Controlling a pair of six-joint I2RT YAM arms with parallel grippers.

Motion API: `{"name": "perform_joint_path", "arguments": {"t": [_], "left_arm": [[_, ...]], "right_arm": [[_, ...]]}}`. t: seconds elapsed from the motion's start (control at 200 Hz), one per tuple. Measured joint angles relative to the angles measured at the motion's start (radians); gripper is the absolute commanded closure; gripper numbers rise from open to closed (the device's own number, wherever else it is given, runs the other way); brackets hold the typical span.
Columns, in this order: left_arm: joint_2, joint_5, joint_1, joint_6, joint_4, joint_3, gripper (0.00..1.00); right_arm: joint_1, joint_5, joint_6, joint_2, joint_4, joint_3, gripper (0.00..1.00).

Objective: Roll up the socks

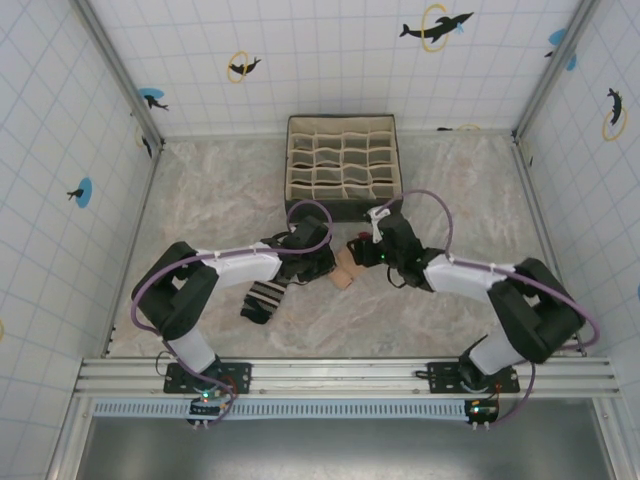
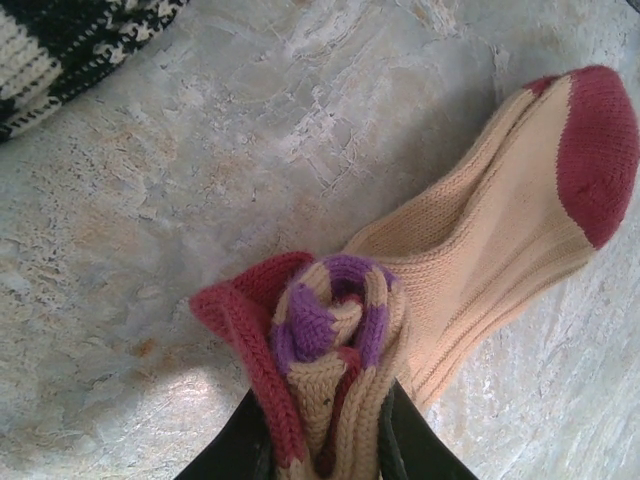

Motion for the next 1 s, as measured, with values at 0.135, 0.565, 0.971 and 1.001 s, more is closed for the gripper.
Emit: {"name": "perform_joint_path", "arguments": {"t": [0.135, 0.565, 0.971, 1.001], "left_arm": [[0.0, 0.001, 0.0, -0.003, -0.005, 0.002, 1.0], [0.002, 0.02, 0.001, -0.006, -0.031, 0.014, 1.0], [0.008, 0.045, 0.001, -0.006, -0.039, 0.024, 1.0], [0.008, 0.046, 0.001, -0.006, -0.04, 0.024, 1.0]], "right_arm": [[0.161, 0.159, -0.106, -0.138, 0.031, -0.12, 0.23], [0.541, 0.594, -0.326, -0.165, 0.142, -0.316, 0.26], [0.602, 0.722, -0.485, 0.13, 0.254, -0.217, 0.29], [0.602, 0.725, -0.496, 0.147, 0.263, -0.207, 0.3]]}}
